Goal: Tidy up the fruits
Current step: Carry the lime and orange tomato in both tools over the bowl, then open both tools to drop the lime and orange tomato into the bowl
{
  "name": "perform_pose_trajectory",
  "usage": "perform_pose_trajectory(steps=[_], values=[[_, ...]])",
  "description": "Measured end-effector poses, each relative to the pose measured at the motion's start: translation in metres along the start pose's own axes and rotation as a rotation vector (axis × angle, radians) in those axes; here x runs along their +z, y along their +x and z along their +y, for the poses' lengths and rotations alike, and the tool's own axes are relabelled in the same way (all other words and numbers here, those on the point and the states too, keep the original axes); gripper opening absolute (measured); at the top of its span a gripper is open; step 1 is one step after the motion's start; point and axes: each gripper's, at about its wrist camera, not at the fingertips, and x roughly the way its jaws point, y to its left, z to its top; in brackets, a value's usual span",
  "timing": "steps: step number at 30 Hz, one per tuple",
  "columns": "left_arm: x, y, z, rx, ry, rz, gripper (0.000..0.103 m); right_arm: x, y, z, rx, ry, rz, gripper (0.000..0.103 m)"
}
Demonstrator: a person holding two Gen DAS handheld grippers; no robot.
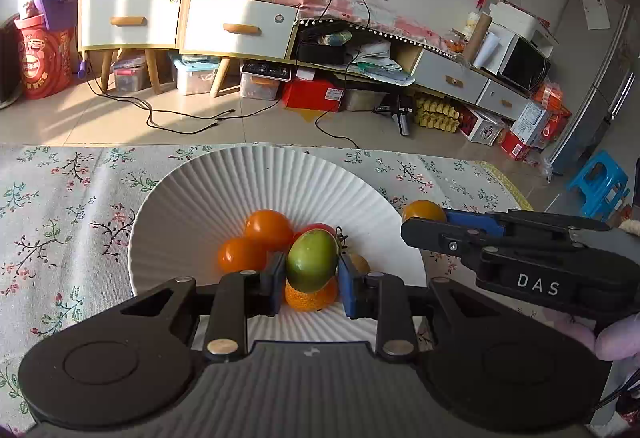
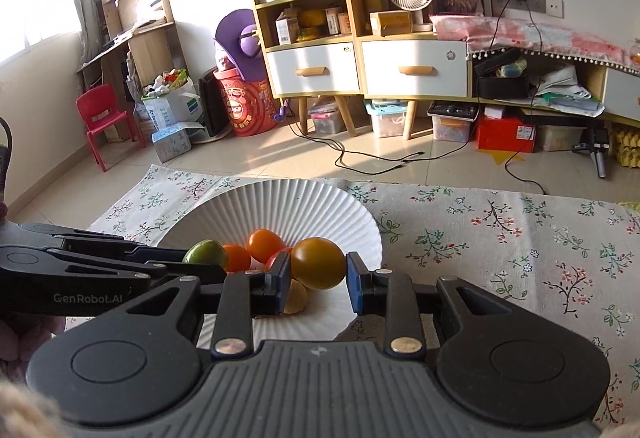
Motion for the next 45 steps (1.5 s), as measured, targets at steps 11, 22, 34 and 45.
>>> perform_pose_trajectory(steps=[11, 22, 34, 45], values=[[0.002, 0.017, 0.009, 0.002, -0.065, 0.051, 0.028, 0.005, 0.020, -0.015, 0.035, 0.069, 0.027, 0.026], [0.008, 0.013, 0.006, 0.005, -0.054, 0.078, 0.028, 0.012, 0.042, -0.016, 0.075, 0.102, 0.064, 0.027], [0.005, 0.011, 0.016, -0.047, -0.078, 0.062, 0.035, 0.017, 0.056, -0.011, 0.092, 0.118, 0.102, 0.030], [-0.003, -0.009, 0.012, -0.001, 0.016, -0.005, 0.067, 0.022, 0.047, -0.007, 0.072, 0.116, 0.092, 0.040]])
